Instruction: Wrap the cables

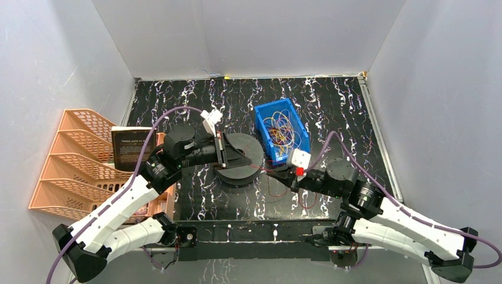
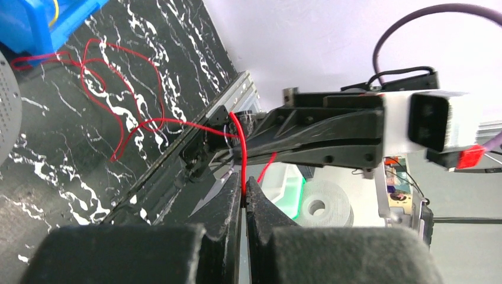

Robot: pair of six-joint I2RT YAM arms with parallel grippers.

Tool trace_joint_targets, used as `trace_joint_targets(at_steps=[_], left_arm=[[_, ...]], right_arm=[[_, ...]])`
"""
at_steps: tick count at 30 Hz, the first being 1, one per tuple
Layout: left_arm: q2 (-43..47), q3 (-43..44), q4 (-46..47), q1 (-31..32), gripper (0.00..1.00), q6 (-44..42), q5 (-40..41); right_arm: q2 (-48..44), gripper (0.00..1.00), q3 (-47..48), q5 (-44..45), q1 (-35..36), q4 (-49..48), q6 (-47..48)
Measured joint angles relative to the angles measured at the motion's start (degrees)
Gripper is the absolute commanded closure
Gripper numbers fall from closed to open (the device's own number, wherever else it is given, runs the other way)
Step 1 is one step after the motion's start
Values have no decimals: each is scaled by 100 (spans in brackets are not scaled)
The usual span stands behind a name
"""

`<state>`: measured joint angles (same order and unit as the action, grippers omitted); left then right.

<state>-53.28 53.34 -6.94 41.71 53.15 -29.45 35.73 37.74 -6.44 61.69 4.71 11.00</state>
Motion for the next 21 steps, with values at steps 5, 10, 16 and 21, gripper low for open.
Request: trace_joint_targets(at_steps=[5,10,16,21], left_arm=[[55,-299,50,79,100,70,2],[2,-610,295,81,100,219,-136],[-94,-623,391,70,77,197,-153],[-111,-673,138,2,49,59,31]], right_arm=[[-214,100,138,-197,28,-20,-234],[61,100,459,-507,26,254,-557],[466,100,944,-660,26,474,-850],[647,100,1405,-485,26,765,-1025]])
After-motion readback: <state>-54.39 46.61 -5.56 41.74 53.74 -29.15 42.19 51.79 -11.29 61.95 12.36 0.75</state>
